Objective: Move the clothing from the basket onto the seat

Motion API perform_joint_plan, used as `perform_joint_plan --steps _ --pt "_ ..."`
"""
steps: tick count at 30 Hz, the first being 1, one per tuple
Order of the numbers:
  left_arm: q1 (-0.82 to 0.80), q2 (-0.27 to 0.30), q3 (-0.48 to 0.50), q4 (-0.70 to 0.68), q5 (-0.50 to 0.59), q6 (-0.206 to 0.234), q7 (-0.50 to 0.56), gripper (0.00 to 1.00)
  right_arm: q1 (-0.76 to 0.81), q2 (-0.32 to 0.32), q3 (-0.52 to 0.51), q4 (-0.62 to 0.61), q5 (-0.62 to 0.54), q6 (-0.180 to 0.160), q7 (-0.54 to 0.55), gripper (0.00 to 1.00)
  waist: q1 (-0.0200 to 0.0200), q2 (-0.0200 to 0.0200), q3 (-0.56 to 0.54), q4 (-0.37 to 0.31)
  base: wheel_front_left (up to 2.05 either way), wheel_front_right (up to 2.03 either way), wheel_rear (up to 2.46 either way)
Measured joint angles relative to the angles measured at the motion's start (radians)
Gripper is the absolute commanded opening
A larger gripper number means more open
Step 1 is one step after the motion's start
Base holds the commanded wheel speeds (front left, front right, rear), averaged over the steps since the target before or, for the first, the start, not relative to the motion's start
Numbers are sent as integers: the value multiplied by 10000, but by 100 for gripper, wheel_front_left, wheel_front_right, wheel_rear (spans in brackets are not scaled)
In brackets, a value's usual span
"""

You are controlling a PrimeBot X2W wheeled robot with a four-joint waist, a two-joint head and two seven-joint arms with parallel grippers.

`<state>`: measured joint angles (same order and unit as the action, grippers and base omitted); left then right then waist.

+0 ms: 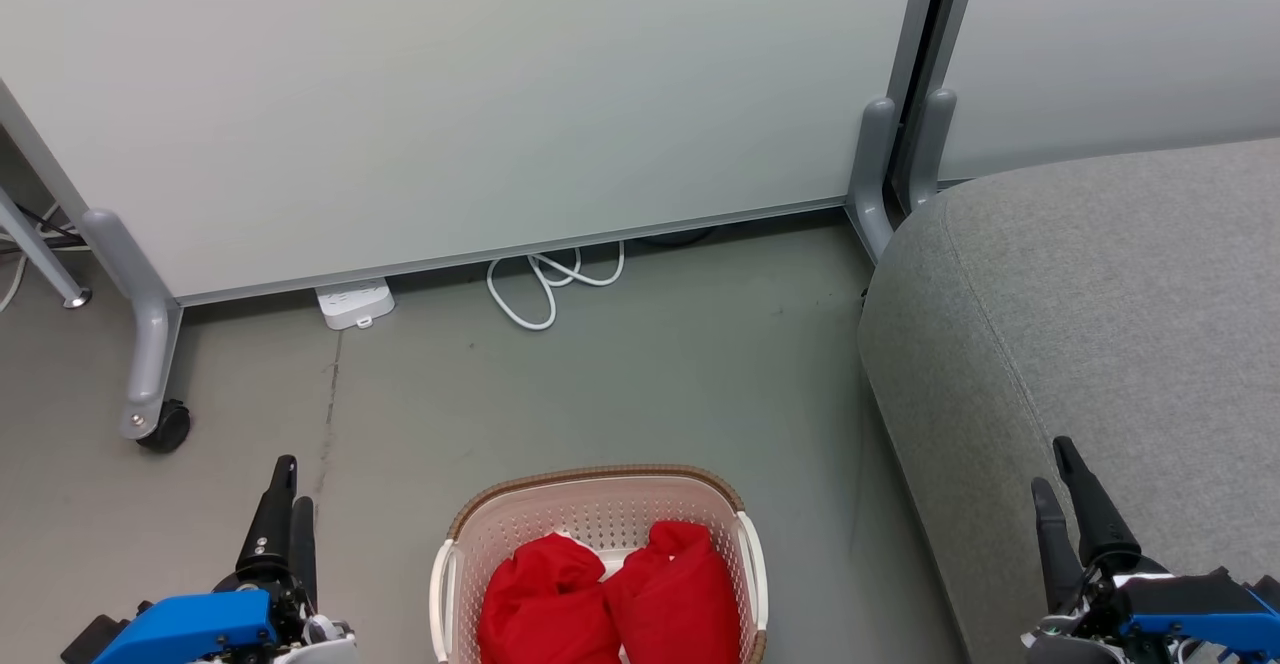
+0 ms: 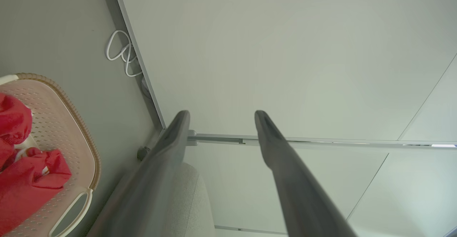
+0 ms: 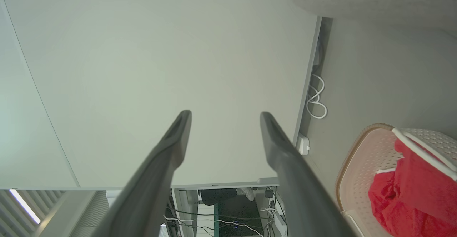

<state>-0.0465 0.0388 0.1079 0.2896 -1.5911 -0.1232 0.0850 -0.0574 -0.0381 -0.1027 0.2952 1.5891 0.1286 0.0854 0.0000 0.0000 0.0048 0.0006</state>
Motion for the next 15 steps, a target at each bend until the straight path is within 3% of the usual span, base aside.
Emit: perform_joint_plan --steps 15 --pt "-214 6 -150 -397 2163 0 -675 100 -169 -2 240 -272 -1887 2 -685 100 0 0 61 48 0 0 0"
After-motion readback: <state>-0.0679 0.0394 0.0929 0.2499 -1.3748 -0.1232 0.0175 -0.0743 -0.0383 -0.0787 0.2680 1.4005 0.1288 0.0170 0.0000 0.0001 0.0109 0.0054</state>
